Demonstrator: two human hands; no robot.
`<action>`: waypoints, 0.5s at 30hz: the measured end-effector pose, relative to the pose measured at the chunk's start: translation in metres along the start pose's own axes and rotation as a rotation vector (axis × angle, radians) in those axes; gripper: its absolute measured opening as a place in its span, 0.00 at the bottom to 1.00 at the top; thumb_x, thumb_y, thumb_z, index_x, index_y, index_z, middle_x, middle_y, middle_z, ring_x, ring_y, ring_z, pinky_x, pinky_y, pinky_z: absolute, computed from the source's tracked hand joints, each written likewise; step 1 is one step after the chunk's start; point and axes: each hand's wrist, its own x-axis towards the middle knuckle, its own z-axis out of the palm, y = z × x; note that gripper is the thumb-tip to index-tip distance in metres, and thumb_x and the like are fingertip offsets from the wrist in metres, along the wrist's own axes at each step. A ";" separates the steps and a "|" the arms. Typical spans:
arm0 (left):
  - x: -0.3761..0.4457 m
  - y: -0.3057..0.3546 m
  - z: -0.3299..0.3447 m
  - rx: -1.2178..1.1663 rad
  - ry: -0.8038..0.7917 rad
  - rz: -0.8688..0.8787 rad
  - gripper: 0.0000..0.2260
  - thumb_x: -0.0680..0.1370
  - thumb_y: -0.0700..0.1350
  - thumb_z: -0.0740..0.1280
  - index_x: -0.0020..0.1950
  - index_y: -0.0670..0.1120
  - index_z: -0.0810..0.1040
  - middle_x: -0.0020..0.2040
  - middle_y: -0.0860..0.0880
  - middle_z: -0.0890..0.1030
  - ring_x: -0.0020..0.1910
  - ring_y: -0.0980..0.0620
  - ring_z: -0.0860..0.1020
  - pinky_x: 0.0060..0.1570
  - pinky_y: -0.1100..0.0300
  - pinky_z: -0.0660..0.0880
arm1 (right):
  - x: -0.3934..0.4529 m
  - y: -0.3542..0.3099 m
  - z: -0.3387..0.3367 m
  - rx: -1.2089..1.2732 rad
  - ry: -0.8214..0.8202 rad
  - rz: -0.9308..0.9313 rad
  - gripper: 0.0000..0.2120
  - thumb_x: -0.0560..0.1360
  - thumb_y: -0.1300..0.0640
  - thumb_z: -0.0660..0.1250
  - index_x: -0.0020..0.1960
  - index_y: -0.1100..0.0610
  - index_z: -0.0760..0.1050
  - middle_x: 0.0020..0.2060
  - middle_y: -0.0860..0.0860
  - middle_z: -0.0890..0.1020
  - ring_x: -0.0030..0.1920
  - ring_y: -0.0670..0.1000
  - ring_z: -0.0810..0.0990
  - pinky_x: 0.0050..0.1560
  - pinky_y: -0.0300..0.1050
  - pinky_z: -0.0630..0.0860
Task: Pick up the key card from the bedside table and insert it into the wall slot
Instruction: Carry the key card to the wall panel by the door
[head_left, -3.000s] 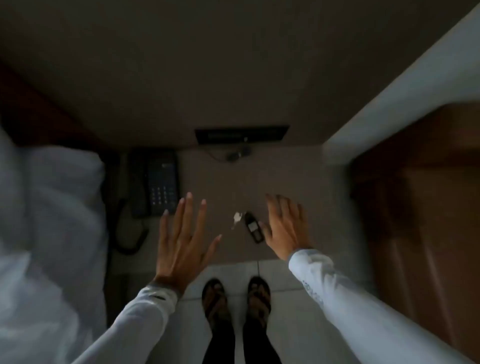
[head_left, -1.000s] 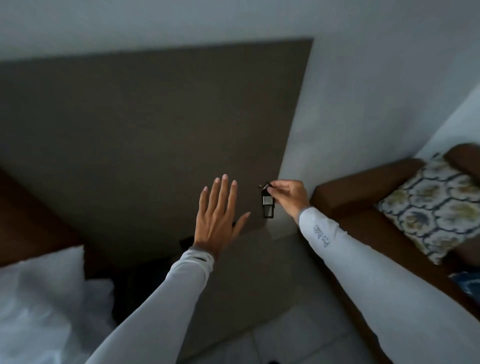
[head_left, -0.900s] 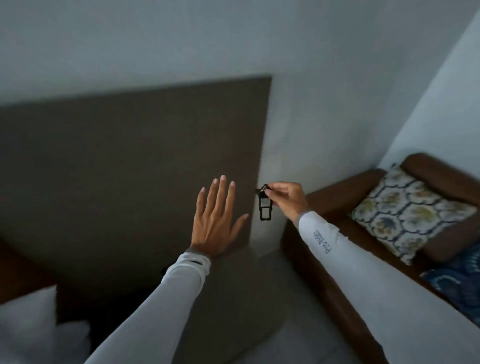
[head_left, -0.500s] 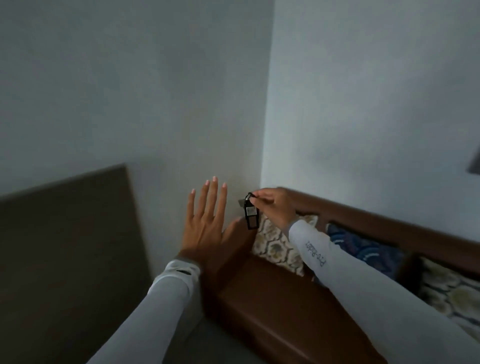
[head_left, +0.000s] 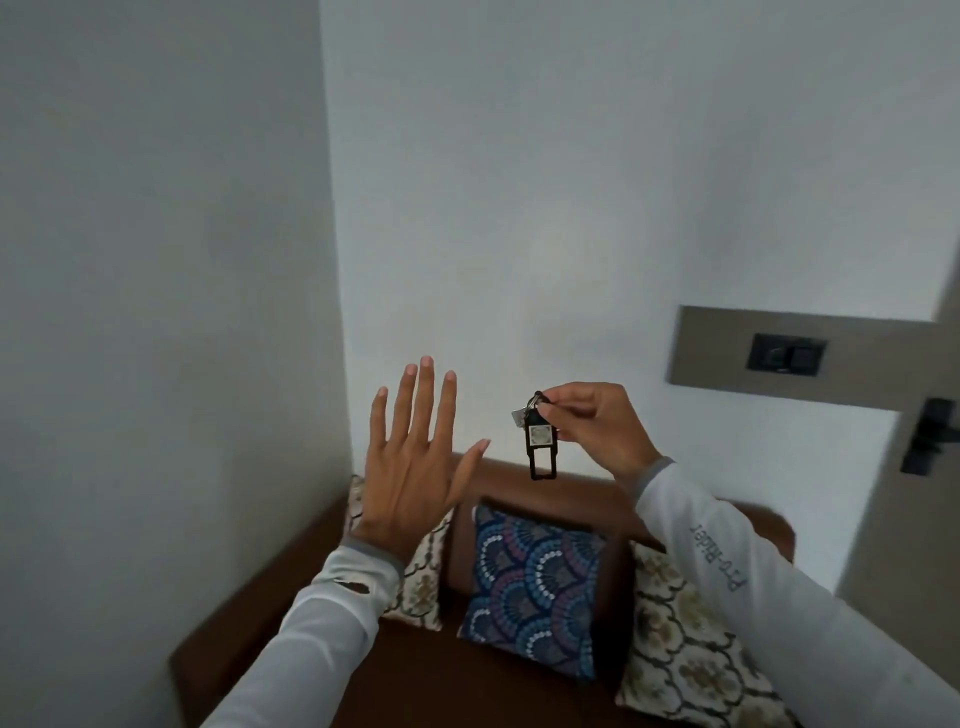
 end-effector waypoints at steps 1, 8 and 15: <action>0.009 0.020 0.004 -0.008 0.002 0.003 0.36 0.85 0.66 0.47 0.84 0.42 0.58 0.85 0.37 0.59 0.84 0.38 0.58 0.79 0.33 0.63 | -0.001 0.002 -0.022 -0.003 0.014 0.003 0.04 0.72 0.65 0.72 0.44 0.57 0.82 0.39 0.54 0.86 0.37 0.43 0.85 0.34 0.31 0.77; 0.065 0.132 0.035 -0.080 0.033 0.098 0.36 0.85 0.66 0.46 0.84 0.41 0.59 0.84 0.36 0.60 0.83 0.37 0.60 0.78 0.33 0.65 | -0.003 0.018 -0.148 -0.031 0.160 0.021 0.05 0.73 0.64 0.71 0.49 0.64 0.81 0.43 0.61 0.86 0.39 0.47 0.85 0.36 0.34 0.79; 0.113 0.223 0.104 -0.212 0.103 0.224 0.35 0.85 0.66 0.48 0.84 0.41 0.59 0.84 0.35 0.60 0.83 0.36 0.59 0.78 0.32 0.64 | 0.009 0.052 -0.242 -0.114 0.293 0.072 0.07 0.73 0.63 0.71 0.51 0.64 0.81 0.47 0.62 0.86 0.46 0.55 0.85 0.40 0.39 0.80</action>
